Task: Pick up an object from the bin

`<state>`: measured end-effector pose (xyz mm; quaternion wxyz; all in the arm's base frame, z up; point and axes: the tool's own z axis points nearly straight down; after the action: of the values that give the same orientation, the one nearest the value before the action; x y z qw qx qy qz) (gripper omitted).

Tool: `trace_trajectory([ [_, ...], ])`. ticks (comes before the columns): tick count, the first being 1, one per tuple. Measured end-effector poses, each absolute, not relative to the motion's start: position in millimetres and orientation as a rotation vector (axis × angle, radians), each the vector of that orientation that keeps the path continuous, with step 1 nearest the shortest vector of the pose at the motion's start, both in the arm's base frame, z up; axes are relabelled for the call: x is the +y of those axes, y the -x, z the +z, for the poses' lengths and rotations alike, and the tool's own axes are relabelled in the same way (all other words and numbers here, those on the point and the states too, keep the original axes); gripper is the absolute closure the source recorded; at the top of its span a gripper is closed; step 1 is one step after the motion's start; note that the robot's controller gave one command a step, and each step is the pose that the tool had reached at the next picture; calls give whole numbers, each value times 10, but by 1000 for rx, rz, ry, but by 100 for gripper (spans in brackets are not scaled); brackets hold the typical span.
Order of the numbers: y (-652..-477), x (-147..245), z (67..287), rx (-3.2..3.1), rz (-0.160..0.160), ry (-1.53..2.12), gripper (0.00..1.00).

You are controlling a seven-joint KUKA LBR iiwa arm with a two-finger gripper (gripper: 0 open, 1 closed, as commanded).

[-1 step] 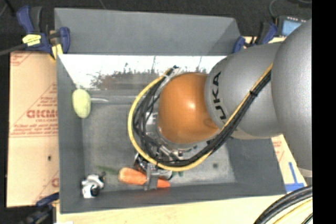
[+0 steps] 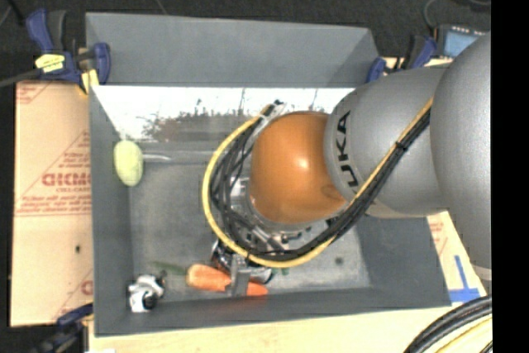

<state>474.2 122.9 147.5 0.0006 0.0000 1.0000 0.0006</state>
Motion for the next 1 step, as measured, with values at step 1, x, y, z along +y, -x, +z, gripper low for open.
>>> trace_trajectory([
  [1,-5003,650,803,3140,1,-26,0],
])
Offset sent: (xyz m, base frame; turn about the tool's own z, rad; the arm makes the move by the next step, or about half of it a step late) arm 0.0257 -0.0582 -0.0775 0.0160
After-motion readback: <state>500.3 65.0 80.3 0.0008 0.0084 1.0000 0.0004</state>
